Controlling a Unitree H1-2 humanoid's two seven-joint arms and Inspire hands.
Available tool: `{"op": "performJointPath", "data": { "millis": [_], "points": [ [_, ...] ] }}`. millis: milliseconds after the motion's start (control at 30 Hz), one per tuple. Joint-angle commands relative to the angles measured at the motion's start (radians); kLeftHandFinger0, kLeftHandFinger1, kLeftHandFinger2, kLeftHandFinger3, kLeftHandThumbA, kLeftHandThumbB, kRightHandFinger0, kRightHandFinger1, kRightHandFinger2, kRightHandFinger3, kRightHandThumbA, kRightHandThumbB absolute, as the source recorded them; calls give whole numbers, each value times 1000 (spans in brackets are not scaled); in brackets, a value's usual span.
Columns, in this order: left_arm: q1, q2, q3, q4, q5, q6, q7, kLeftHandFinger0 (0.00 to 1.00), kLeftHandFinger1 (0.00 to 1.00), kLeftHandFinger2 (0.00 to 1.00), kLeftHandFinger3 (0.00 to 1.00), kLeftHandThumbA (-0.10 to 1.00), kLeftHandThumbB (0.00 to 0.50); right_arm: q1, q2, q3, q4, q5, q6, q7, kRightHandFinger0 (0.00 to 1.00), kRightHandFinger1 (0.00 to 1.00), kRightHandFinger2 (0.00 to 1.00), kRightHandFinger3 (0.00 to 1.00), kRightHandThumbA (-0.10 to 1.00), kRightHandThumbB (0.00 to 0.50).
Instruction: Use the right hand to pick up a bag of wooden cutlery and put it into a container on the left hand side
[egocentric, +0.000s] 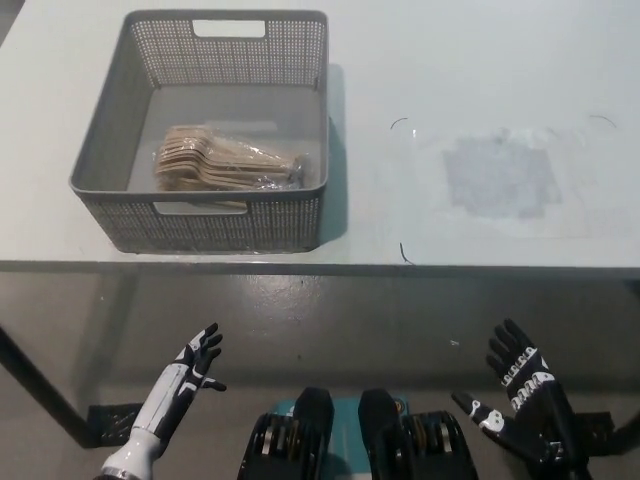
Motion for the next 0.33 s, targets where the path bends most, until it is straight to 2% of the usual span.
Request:
{"op": "performJointPath", "data": {
  "millis": [0,100,300],
  "points": [
    [-24,9,11,-17,-18,-38,5,641,936,1000,1000,1000,471,-18,1,-10,-10,50,-33,35,1000,1000,1000,1000,964,90],
    [-1,8,12,-28,-22,-38,1,631,938,1000,1000,1000,490,-4,1,-2,-13,41,-34,35,1000,1000,1000,1000,931,75],
    [25,8,7,-47,-16,-38,1,627,941,1000,1000,1000,465,21,-5,10,-20,9,-38,28,1000,1000,1000,1000,895,56]
  ]
}}
